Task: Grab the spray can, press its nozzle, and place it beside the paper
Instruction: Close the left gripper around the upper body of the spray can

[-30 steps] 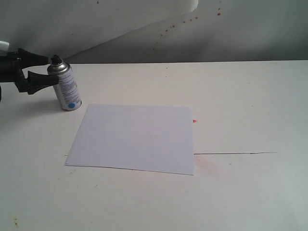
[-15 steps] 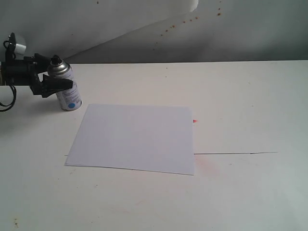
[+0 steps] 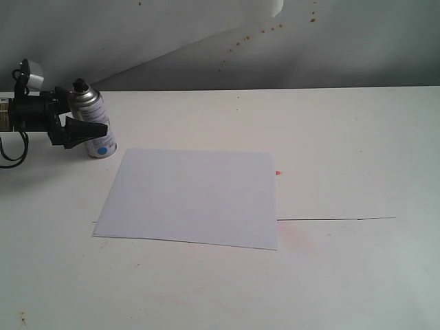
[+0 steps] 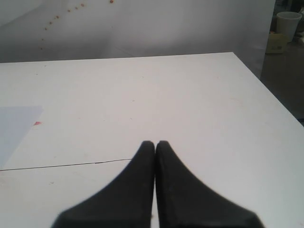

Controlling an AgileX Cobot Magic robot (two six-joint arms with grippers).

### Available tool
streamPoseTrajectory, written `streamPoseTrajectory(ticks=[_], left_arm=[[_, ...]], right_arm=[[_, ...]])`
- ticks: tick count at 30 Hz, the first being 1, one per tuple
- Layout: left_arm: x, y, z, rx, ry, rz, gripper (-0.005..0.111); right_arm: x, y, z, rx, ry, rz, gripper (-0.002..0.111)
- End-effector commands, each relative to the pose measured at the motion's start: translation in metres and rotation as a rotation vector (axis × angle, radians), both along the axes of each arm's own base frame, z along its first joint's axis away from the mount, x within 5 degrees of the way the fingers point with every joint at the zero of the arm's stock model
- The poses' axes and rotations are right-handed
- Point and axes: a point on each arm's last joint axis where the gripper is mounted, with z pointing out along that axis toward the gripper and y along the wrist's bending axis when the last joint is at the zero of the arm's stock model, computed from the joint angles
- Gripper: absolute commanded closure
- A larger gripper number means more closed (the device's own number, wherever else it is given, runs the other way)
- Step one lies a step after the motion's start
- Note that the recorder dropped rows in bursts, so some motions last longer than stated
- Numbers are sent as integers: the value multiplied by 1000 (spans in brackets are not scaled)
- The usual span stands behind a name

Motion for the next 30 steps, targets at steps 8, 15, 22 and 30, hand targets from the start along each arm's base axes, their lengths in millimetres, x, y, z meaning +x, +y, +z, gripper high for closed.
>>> streamPoseTrajectory(ticks=[8, 15, 22, 30], left_arm=[[1, -3, 4, -16, 11, 2, 2], [1, -3, -5, -19, 28, 3, 2], [-1, -4, -28, -40, 102, 18, 2], [3, -4, -26, -86, 92, 54, 2]], right_arm=[[0, 0, -1, -12, 0, 3, 108], [0, 0, -1, -12, 0, 3, 108], [0, 0, -1, -12, 0, 3, 108], [0, 0, -1, -12, 0, 3, 108]])
